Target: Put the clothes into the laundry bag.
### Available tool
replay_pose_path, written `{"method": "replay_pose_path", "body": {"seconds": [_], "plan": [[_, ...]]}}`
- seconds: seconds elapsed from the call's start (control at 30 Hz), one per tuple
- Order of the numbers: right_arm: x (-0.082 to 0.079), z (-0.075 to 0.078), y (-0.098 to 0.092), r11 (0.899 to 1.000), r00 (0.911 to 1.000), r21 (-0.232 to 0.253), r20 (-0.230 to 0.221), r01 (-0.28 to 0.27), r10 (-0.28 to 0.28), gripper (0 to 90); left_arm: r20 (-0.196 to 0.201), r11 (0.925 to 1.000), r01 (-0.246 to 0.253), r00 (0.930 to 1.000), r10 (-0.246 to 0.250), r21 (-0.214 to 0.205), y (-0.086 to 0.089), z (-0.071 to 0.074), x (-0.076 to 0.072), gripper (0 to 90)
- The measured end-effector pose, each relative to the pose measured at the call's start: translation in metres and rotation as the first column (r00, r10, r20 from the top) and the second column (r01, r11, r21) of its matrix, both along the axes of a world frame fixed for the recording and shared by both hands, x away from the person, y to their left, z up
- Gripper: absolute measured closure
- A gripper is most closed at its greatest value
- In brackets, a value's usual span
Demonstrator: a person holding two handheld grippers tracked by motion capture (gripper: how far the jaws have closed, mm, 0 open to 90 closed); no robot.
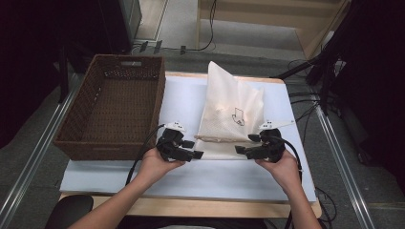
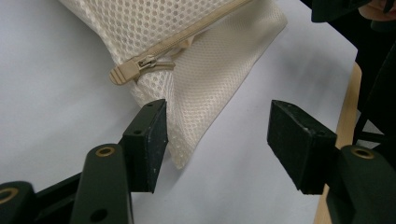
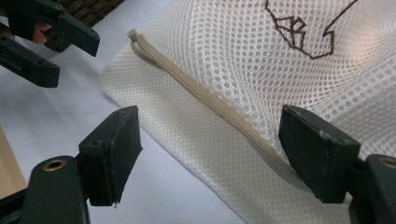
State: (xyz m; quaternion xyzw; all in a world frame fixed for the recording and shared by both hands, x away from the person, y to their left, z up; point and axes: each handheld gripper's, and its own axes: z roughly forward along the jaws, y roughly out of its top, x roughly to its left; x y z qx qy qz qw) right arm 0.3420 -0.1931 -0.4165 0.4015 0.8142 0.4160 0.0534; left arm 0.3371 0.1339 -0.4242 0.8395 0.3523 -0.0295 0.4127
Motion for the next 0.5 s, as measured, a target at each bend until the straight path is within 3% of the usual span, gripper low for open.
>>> {"method": "replay_pose_path", "body": {"seconds": [0.23, 0.5], "plan": [[-0.005, 0.012, -0.009, 0.999, 0.9996, 0.04, 0.027, 0.009, -0.01, 24.4, 0.025, 0.9999, 0.017, 0.9995, -0.017, 0.002, 0.006, 0.01, -0.006, 37.5], [-0.01, 0.018, -0.028, 0.999, 0.9976, 0.028, 0.06, 0.035, -0.037, 29.8, 0.052, 0.9992, 0.033, 0.998, -0.034, 0.023, 0.008, 0.013, -0.011, 37.9]]}}
